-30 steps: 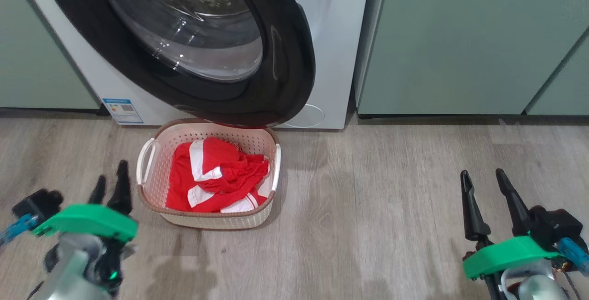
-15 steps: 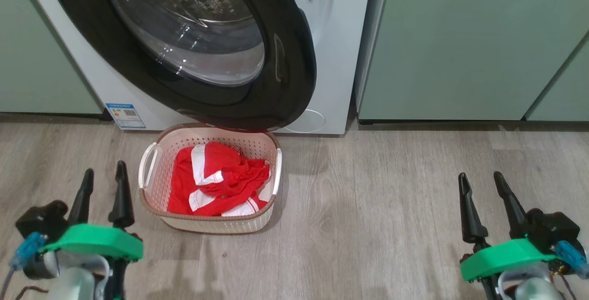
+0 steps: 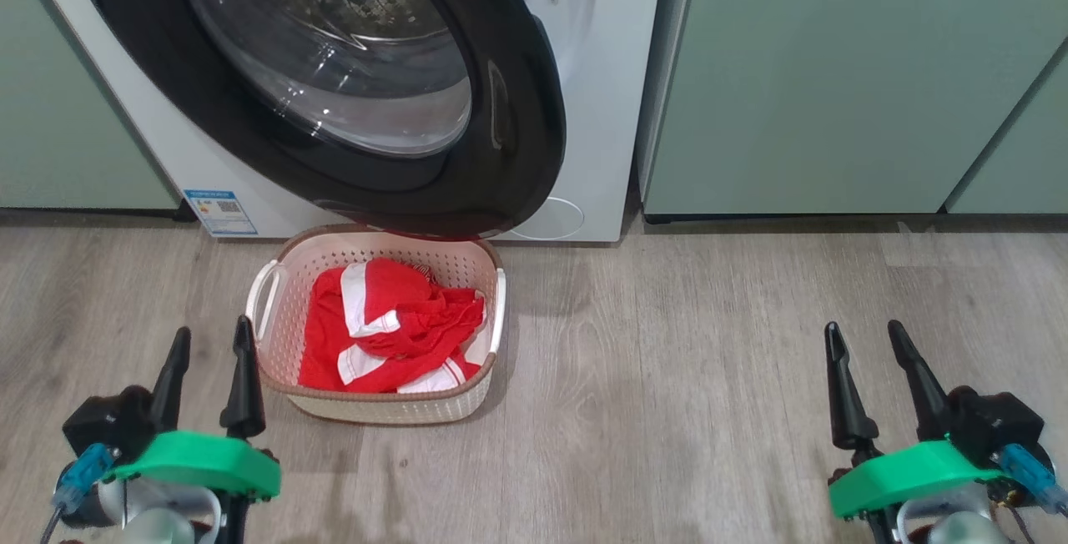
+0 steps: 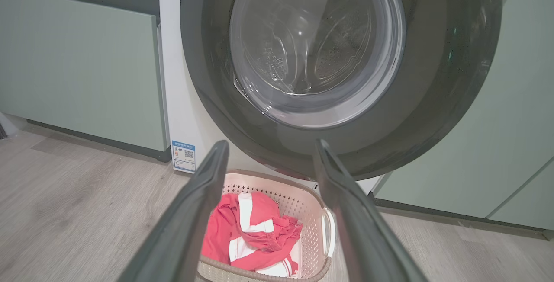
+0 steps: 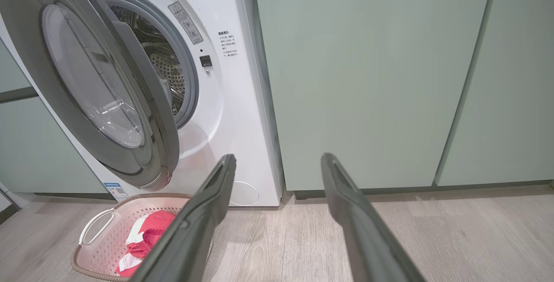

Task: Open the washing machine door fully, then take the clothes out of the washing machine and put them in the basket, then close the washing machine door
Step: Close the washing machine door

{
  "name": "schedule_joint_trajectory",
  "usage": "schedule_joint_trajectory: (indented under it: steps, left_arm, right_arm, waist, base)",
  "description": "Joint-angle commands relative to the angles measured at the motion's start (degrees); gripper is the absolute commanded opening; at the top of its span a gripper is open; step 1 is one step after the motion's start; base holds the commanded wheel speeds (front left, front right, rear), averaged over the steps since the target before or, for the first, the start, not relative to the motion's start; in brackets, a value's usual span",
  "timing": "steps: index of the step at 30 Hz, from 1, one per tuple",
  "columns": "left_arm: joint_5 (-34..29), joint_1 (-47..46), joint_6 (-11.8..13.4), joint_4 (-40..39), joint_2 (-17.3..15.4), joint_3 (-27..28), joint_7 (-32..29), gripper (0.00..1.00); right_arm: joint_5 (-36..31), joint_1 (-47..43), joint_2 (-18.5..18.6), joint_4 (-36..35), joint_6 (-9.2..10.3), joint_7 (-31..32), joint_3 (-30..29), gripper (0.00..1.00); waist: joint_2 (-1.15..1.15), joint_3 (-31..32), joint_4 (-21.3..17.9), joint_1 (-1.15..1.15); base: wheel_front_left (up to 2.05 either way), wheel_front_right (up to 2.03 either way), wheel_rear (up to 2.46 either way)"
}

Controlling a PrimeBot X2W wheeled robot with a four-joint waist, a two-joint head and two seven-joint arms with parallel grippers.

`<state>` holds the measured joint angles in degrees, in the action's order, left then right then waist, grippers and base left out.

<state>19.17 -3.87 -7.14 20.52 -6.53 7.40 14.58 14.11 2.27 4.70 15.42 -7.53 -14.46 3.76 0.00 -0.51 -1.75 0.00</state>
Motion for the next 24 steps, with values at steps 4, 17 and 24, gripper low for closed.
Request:
schedule_joint_trajectory:
  steps: [4,17,24]
  left_arm:
    - [-0.5,-2.2,-0.4,-2.1,-1.2,2.4,0.4,1.00]
    - [-0.9,-1.8,-0.4,-1.3,-0.4,3.0,0.4,1.00]
    - [-0.6,-2.7,-0.4,-1.3,1.1,2.7,0.4,1.00]
  right_arm:
    - [1.6,0.8,0.0,-1.6,0.04,-0.5,0.8,0.91]
    - [7.0,10.0,1.0,-5.1,0.04,-0.5,5.2,0.00]
    - [9.9,18.5,1.6,-1.4,0.04,-0.5,17.6,0.00]
  waist:
    - [0.00,-0.1,0.2,0.00]
    - [0.00,-1.3,3.3,0.00]
    - [0.00,-3.1,7.9,0.00]
  base:
    - [0.00,0.00,0.00]
    - [0.00,0.00,0.00]
    - [0.00,0.00,0.00]
